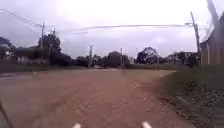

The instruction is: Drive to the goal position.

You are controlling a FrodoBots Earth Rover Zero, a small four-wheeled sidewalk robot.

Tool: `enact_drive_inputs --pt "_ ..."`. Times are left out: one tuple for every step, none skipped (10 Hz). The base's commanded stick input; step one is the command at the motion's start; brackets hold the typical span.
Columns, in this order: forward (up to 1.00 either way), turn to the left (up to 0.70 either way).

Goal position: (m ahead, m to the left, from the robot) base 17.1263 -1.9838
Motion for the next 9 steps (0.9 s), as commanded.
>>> enact_drive_inputs --pt "0.70 0.07" --pt "0.70 0.00" --pt "0.70 0.08" --pt "0.70 0.04" --pt "0.70 0.02" --pt "0.70 0.03" --pt "0.70 0.03" --pt "0.70 0.02" --pt "0.70 0.00"
